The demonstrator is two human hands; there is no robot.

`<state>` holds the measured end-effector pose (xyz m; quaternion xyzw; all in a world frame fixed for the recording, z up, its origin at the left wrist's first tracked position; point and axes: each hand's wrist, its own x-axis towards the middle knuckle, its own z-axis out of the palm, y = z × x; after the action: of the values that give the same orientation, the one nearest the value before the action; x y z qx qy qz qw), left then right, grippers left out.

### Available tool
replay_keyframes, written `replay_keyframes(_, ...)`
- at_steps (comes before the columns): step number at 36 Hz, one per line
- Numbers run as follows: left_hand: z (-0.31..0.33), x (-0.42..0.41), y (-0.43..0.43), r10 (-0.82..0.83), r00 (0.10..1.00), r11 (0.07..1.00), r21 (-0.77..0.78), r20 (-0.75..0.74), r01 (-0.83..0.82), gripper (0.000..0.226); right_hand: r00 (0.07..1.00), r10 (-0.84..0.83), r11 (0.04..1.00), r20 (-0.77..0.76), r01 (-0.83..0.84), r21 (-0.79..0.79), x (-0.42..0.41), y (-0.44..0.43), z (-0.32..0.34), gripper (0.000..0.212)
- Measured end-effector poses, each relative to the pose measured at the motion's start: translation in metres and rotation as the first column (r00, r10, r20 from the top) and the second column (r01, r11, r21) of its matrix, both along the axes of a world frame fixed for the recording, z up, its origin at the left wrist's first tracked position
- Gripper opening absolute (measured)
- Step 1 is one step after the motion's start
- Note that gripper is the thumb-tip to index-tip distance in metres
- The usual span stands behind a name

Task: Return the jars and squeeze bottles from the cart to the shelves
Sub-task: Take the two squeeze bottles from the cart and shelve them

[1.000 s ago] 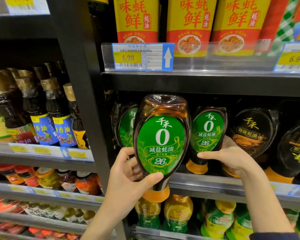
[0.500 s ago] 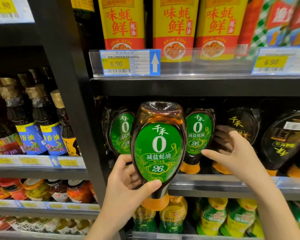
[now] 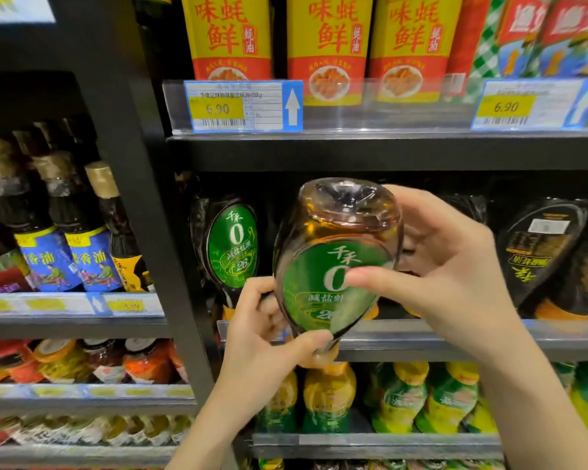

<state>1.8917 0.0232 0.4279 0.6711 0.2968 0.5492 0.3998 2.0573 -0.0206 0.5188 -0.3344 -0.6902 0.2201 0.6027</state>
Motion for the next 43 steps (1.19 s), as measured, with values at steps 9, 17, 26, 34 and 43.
replay_keyframes(9,0.0,0.001,0.029,0.102,0.995,0.981,0.168,-0.009,-0.099,0.051,1.0,0.01,0.995,0.016,-0.012,0.097,0.004,0.01,-0.002,0.06)
replay_keyframes(17,-0.023,0.006,0.045,0.107,0.944,0.99,0.123,-0.311,-0.072,0.075,0.987,-0.041,0.999,0.157,0.039,0.017,0.008,0.03,-0.019,0.06)
replay_keyframes(26,-0.035,0.011,0.057,0.13,0.895,0.989,-0.004,-0.426,-0.146,0.076,0.908,-0.113,0.987,0.404,0.151,-0.063,0.013,0.056,-0.023,0.058)
replay_keyframes(34,-0.03,0.01,0.063,0.159,0.865,0.986,0.028,-0.476,-0.166,0.075,0.699,-0.259,0.945,0.666,0.325,0.026,0.012,0.069,-0.005,0.078)
replay_keyframes(43,-0.029,0.008,0.081,0.159,0.801,0.977,-0.025,-0.577,-0.212,0.064,0.206,-0.464,0.813,0.862,0.486,0.321,-0.003,0.08,0.017,0.072)
